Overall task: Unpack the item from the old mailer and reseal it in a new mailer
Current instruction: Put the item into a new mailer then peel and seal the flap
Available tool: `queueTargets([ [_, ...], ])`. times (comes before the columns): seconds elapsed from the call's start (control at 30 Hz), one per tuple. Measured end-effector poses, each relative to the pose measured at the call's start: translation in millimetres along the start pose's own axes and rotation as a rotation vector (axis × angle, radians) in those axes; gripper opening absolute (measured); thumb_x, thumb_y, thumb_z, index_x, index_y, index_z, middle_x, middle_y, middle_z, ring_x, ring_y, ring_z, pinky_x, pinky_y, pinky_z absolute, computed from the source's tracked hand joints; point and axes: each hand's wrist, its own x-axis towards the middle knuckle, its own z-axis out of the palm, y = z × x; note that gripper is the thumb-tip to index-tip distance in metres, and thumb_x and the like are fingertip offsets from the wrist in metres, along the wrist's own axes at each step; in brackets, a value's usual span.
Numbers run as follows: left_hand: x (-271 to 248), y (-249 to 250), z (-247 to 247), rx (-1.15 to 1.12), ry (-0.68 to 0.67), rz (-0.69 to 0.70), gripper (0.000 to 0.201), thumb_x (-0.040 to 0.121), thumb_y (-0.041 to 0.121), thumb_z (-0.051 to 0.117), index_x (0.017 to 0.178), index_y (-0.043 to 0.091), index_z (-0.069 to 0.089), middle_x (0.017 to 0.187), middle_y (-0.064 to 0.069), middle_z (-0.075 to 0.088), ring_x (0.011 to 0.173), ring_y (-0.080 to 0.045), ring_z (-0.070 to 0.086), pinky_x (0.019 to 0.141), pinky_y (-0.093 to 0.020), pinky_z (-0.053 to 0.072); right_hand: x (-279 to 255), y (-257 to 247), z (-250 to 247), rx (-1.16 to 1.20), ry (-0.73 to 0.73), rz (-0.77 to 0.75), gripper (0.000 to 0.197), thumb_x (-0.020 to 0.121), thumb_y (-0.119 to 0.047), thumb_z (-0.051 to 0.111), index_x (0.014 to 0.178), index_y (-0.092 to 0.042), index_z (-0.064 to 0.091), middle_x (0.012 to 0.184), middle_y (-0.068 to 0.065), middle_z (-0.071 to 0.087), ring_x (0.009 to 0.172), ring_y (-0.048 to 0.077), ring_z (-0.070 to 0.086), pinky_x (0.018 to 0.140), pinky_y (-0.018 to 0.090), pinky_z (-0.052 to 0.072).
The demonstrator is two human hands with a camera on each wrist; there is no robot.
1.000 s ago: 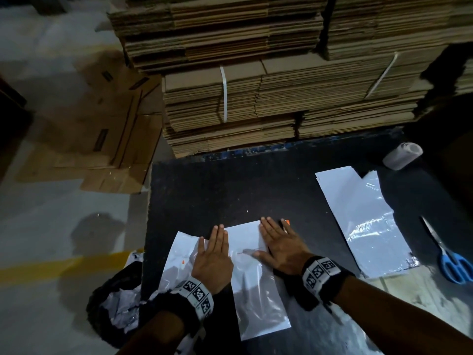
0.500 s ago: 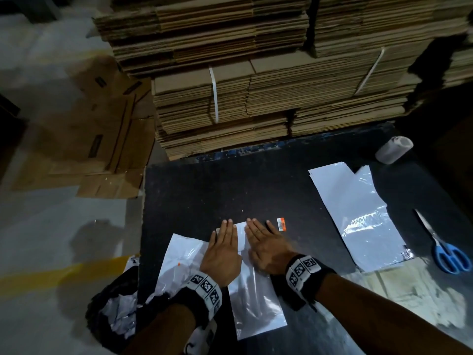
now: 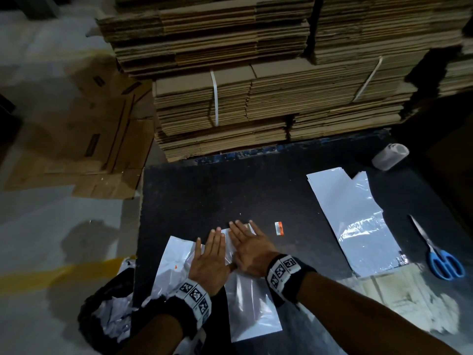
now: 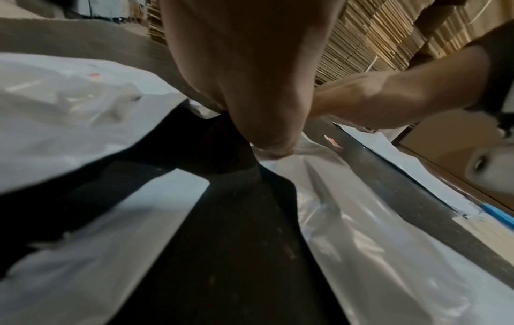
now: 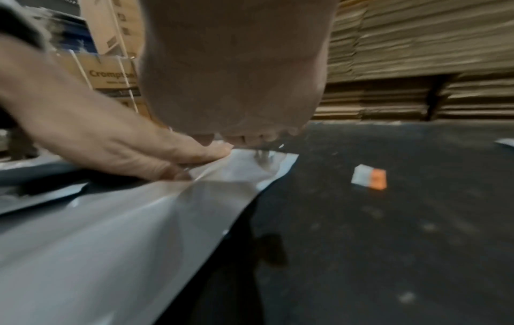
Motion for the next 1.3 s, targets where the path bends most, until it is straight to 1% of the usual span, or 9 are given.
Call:
queueTargets([
  [0.17, 1.4, -1.3, 2.6, -0.013, 0.030, 0.009, 0.086, 0.079, 0.063, 0.028, 0.133, -0.001, 0.048, 0.143, -0.018, 0.048, 0.134, -0.028, 0.034, 0.107, -0.053, 0.022, -12.7, 21.0, 20.9, 0.121, 0.099, 0.038, 0.097, 0.084, -0.066, -0.018, 0.150, -0.006, 0.020, 0.160, 0.009, 0.015, 0.148, 0.021, 0.009, 0.115, 0.039, -0.014],
  [0.43, 1.9, 1.6, -1.4, 0.017, 0.105, 0.009, 0.082, 0.076, 0.060, 0.030, 0.130, 0.002, 0.048, 0.136, -0.019, 0.055, 0.127, -0.033, 0.051, 0.089, -0.058, 0.049, -9.1, 6.0, -4.9, 0.226, 0.038, 0.102, 0.120, 0.061, -0.077, -0.026, 0.151, -0.007, 0.010, 0.161, 0.009, 0.004, 0.149, 0.019, 0.000, 0.119, 0.046, -0.005],
  [0.57, -0.2, 2.1, -3.1, 0.071, 0.114, 0.044, 0.085, 0.067, 0.058, 0.064, 0.130, 0.003, 0.053, 0.137, -0.018, 0.054, 0.132, -0.031, 0.044, 0.087, -0.058, 0.049, 3.4, -10.4, 0.9, 0.251, 0.012, 0.069, 0.114, 0.067, -0.077, -0.018, 0.151, -0.007, 0.009, 0.161, 0.010, 0.003, 0.149, 0.018, -0.002, 0.117, 0.042, -0.008],
  [0.8, 4.8, -1.5, 6.5, 0.050, 0.023, -0.039, 0.088, 0.076, 0.066, 0.033, 0.133, 0.001, 0.051, 0.143, -0.016, 0.049, 0.131, -0.030, 0.049, 0.095, -0.058, 0.045, -37.1, 44.1, 17.1, 0.147, 0.034, 0.130, 0.120, 0.063, -0.077, -0.030, 0.152, -0.010, 0.011, 0.162, 0.004, 0.004, 0.149, 0.016, -0.001, 0.120, 0.043, -0.004],
  [0.93, 1.4, -0.7, 3.3, 0.107, 0.069, -0.026, 0.092, 0.089, 0.065, 0.039, 0.151, 0.004, 0.013, 0.160, -0.015, 0.002, 0.149, -0.030, 0.008, 0.114, -0.057, 0.017, -31.3, 40.0, 5.0, 0.175, 0.052, 0.151, 0.108, 0.069, -0.070, -0.019, 0.152, -0.008, 0.012, 0.161, 0.005, 0.007, 0.149, 0.017, 0.002, 0.120, 0.041, -0.004],
  [1.0, 2.5, -0.3, 0.0, 0.092, 0.100, -0.054, 0.087, 0.090, 0.065, 0.029, 0.151, 0.005, 0.017, 0.160, -0.017, 0.004, 0.148, -0.032, 0.012, 0.113, -0.057, 0.020, -25.5, 25.9, 5.0, 0.221, 0.021, 0.109, 0.100, 0.076, -0.070, -0.014, 0.152, -0.009, 0.008, 0.162, 0.004, 0.002, 0.149, 0.016, -0.003, 0.119, 0.037, -0.006],
  [1.07, 0.7, 2.7, -3.6, 0.083, 0.117, -0.082, 0.085, 0.088, 0.066, 0.028, 0.149, 0.007, 0.028, 0.158, -0.020, 0.015, 0.145, -0.034, 0.021, 0.110, -0.057, 0.027, -20.0, 12.7, 11.3, 0.217, -0.021, 0.085, 0.076, 0.095, -0.059, 0.009, 0.152, -0.009, 0.006, 0.161, 0.006, -0.003, 0.148, 0.017, -0.005, 0.119, 0.038, -0.003],
  [1.13, -0.8, 0.8, -1.5, 0.090, 0.040, -0.078, 0.085, 0.092, 0.064, 0.031, 0.154, 0.012, 0.003, 0.160, -0.018, -0.009, 0.149, -0.033, -0.003, 0.117, -0.055, 0.011, -16.2, 7.3, 14.8, 0.174, -0.058, 0.106, 0.071, 0.095, -0.038, 0.037, 0.152, -0.008, 0.007, 0.162, 0.007, -0.004, 0.149, 0.020, -0.004, 0.119, 0.041, 0.002],
  [1.3, -3.6, 3.0, -12.3, 0.061, 0.013, -0.096, 0.083, 0.094, 0.061, 0.032, 0.152, 0.017, -0.008, 0.159, -0.018, -0.018, 0.147, -0.031, -0.017, 0.118, -0.056, -0.001, -34.2, 7.2, 1.1, 0.407, 0.090, 0.326, 0.055, 0.090, -0.024, 0.051, 0.141, -0.007, 0.038, 0.147, 0.014, 0.040, 0.123, 0.033, 0.051, 0.096, 0.041, 0.046],
])
